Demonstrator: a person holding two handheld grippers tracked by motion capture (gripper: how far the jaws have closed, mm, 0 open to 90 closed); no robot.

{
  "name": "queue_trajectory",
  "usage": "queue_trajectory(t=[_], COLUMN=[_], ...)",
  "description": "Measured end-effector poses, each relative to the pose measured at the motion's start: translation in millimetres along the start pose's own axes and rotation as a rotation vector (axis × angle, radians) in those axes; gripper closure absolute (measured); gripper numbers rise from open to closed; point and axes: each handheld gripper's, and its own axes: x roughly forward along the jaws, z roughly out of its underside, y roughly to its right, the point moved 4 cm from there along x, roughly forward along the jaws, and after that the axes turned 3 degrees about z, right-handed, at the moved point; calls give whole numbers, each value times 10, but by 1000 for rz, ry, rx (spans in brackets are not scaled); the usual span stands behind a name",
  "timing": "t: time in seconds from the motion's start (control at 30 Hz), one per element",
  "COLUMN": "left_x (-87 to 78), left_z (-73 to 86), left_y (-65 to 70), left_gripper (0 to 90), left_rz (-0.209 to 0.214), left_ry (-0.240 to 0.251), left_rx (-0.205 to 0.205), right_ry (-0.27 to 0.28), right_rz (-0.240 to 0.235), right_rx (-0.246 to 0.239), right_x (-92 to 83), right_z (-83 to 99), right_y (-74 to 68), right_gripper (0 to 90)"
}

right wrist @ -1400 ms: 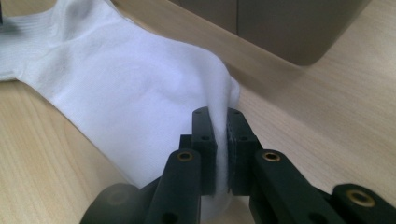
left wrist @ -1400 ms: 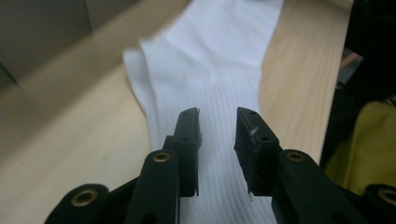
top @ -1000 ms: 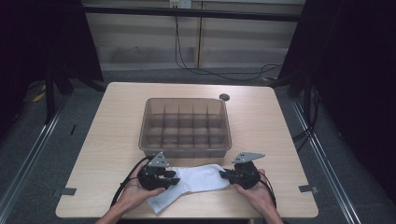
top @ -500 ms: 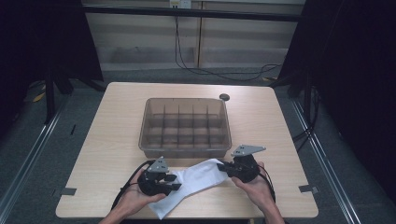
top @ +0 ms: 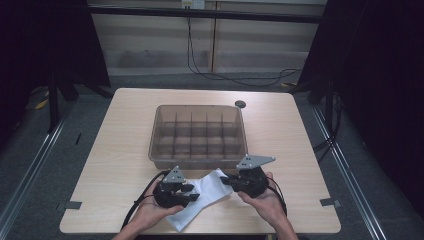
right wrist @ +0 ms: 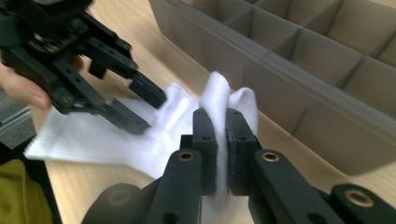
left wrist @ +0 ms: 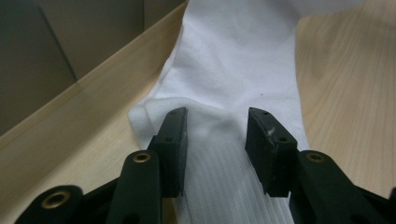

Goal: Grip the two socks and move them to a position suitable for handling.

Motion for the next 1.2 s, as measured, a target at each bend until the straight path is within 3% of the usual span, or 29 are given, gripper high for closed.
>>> queue_trajectory(t=[0.23,0.33,0.43,0.47,0.67,0.83,0.9,0.97,1.03,1.13,1.2], left_x=[61,52,-3,-44,-332,-473,-470,-455,-431,-357,-308], left_z=[-58,-71,-80,-87,-106,100,252,316,309,267,232], left_y=[1,-25,-19,-11,114,187,163,129,115,107,95], left_gripper=[590,607,621,628,655,737,745,749,753,753,758], left_rz=[-3,2,-16,-41,15,64,66,68,79,52,57], left_ry=[-7,-10,-6,-1,30,-24,-69,-73,-74,-62,-57], left_rx=[15,-5,-5,10,37,53,49,35,36,67,59], right_ry=[8,1,-1,-1,-3,-10,-10,-12,-8,-3,-1], right_rz=[-22,-31,-32,-31,-24,-19,-19,-17,-19,-26,-37], right_rx=[-17,-27,-29,-28,-18,-12,-12,-14,-21,-38,-59], right_x=[69,87,105,108,111,117,127,130,124,116,123], right_z=[-59,-71,-72,-69,-41,-27,-34,-48,-74,-124,-168], right_y=[-116,-154,-156,-152,-111,-95,-84,-91,-116,-175,-239], right_gripper=[849,849,849,849,849,849,849,849,850,849,849])
